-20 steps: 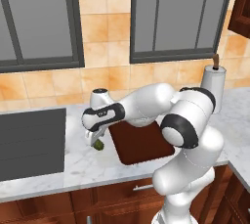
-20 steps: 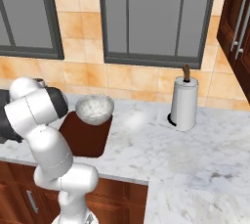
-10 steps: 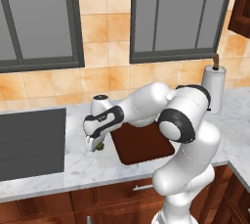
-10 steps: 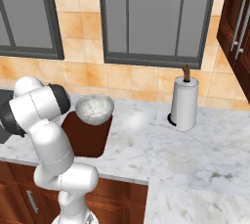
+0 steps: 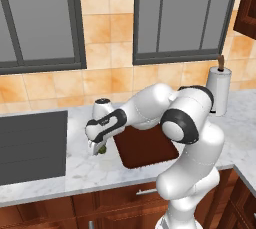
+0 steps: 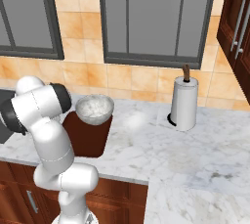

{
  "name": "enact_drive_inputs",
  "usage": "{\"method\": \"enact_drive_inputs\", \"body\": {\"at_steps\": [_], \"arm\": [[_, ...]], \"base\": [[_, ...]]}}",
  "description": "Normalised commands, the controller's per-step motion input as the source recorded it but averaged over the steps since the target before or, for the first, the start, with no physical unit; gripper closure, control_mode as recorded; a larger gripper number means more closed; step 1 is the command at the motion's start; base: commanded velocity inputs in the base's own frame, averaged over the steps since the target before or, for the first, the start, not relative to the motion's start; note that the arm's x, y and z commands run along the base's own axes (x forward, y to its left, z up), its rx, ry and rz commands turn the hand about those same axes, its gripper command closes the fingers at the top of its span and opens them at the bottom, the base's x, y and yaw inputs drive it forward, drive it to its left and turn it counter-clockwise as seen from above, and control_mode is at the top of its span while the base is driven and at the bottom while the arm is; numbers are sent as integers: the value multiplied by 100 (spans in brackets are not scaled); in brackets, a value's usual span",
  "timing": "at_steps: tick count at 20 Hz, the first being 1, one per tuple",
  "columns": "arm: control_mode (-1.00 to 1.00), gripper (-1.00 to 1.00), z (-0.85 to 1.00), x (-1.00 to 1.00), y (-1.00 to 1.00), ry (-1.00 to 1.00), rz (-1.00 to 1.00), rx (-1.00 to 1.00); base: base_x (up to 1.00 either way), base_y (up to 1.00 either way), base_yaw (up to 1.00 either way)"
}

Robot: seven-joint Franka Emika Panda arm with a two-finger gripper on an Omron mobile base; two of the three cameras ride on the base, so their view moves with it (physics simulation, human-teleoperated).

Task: Place the two vegetables and bowl onto the tray for setting up a vegetable dip station.

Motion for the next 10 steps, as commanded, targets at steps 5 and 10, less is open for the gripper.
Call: {"method": "enact_drive_inputs", "body": {"at_steps": [5,10], "arm": [[-100,100,22,2,-12,0,0,1],[-100,100,33,0,-25,0,0,3]], "base": [[0,0,0],[0,0,0]]}}
